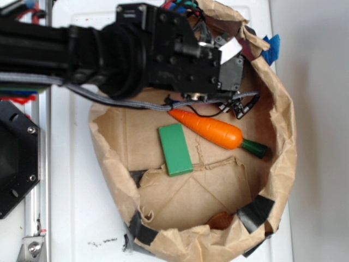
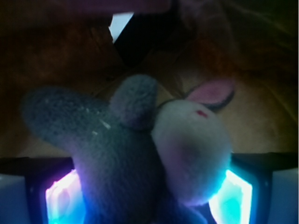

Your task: Grab the gray animal.

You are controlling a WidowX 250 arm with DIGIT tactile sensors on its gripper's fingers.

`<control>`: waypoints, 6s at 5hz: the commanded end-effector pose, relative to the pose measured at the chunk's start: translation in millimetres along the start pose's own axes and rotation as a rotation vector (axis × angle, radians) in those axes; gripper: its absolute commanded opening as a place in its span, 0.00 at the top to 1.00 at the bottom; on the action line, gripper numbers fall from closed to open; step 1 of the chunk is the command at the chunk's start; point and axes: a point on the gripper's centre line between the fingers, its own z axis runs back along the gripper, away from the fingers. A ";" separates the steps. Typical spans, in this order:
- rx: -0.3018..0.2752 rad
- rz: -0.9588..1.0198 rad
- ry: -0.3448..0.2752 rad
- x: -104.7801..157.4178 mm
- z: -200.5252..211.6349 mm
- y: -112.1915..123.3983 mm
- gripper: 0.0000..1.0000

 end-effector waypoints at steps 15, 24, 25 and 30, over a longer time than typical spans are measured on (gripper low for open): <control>-0.095 -0.213 0.078 1.7 67.6 19.0 0.00; -0.072 -0.210 -0.045 14.1 25.2 -3.0 0.00; -0.057 -0.229 -0.035 8.4 17.9 -4.8 0.00; -0.045 -0.232 -0.006 -0.3 5.6 -8.4 1.00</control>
